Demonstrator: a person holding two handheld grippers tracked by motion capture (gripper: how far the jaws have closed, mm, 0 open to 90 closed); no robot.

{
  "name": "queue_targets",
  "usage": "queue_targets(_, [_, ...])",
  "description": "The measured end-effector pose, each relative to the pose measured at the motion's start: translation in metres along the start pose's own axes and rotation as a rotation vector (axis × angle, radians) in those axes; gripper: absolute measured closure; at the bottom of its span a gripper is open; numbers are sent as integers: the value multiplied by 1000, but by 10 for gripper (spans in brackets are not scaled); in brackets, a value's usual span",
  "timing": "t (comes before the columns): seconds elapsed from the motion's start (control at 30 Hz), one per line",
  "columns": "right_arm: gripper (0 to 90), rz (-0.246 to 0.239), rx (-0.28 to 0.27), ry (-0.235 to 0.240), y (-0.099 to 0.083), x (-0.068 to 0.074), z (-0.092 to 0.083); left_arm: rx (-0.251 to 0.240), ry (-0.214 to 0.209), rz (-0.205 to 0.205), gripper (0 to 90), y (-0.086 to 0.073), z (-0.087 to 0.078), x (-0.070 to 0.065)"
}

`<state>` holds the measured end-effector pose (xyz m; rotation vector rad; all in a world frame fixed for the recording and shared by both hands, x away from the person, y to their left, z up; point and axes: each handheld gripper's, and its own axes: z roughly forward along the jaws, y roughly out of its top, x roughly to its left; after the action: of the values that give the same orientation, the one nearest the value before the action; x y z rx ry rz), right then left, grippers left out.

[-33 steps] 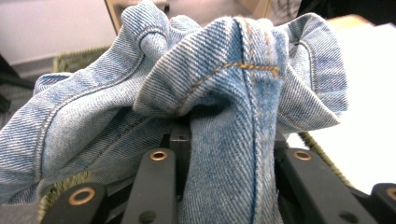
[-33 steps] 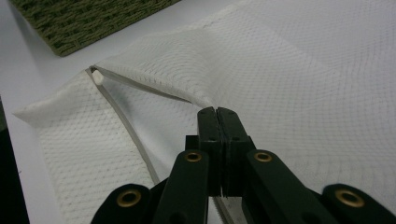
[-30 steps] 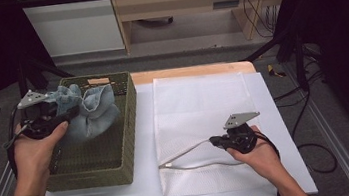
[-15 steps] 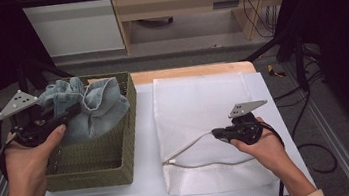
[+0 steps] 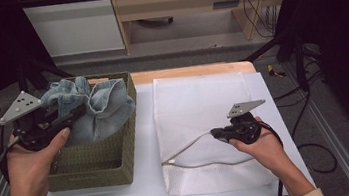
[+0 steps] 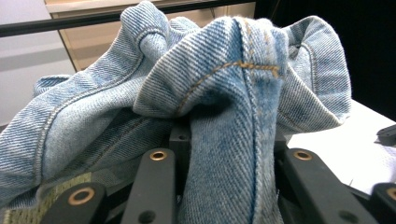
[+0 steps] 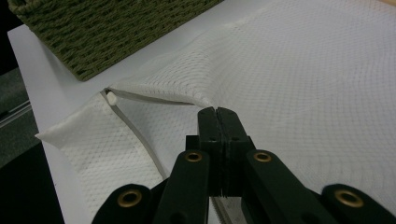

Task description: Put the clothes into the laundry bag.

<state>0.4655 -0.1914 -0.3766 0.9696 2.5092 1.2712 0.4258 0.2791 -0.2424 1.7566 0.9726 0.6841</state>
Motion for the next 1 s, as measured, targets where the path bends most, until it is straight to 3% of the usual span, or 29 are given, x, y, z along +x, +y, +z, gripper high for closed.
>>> queue_targets(0.3, [899,-2,6,4,-1,-1,2,-4,-19,5,667,-4,4,-9])
queue_targets(0.57, [899,19,17,7,1,-6,4,-36,-44,27,667,-4,4,-37])
queue_targets(0.8, [899,28,38,17,13,-6,7,-44,-94,44,666,-8,9,-63])
queue_targets(1.0, [899,16,38,15,28,0,10,-40,-110,49,666,-8,15,-67])
